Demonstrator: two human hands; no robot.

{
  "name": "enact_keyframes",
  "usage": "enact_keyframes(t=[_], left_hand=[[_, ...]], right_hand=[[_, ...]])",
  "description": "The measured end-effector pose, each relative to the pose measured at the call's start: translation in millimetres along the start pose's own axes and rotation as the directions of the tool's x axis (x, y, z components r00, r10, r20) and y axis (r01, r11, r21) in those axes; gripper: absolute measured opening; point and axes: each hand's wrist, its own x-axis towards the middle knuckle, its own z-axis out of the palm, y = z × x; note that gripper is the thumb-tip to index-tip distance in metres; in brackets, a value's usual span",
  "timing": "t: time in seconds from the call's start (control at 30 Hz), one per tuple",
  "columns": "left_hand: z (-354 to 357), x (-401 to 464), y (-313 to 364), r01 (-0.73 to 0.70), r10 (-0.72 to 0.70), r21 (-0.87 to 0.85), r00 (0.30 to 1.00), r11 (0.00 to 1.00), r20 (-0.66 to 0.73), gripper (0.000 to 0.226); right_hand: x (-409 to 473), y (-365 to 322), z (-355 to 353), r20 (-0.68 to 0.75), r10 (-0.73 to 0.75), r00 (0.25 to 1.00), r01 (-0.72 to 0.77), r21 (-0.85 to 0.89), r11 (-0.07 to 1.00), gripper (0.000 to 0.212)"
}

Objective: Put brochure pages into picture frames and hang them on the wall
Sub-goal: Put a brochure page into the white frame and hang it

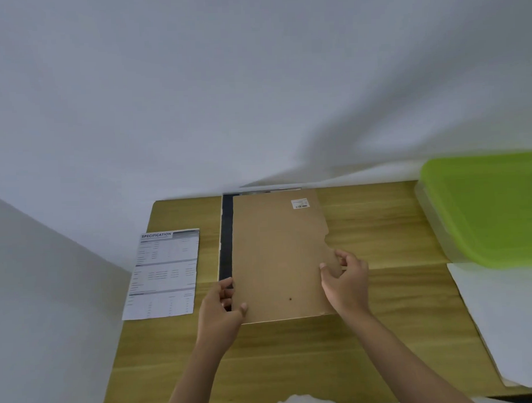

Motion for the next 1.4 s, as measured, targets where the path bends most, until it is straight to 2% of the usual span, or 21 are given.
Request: enact_keyframes(t=[0.2, 0.53, 0.9, 1.2, 1.4], left_hand=[[-31, 20, -16, 0.017, -0.017, 0.023, 1.000, 1.000, 0.018, 0.052], [-34, 42, -20, -0.024, 0.022, 0.074, 1.000, 0.997, 0.022, 0.052], [-32, 56, -30, -0.056, 0.055, 0.206, 0.998, 0.977, 0.009, 0.048], [-36, 65, -34, -0.133, 0.115, 0.250, 0.990, 0.959, 0.084, 0.042], [-39, 71, -41, -0.178, 0.137, 0.243, 0.974, 0.953, 0.178, 0.056]], right_hand=[[-8, -14, 33, 0.023, -0.005, 1.000, 0.005, -0.033, 0.999, 0.046], [2, -16, 47, 0.017, 0.019, 1.000, -0.017, -0.111, 0.994, 0.048], [13, 7, 44, 0.133, -0.068, 0.989, 0.099, -0.241, 0.965, 0.054], [19, 15, 39, 0.207, -0.095, 0.974, 0.139, -0.213, 0.967, 0.059], [23, 18, 38, 0.233, -0.112, 0.966, 0.161, -0.200, 0.966, 0.059]])
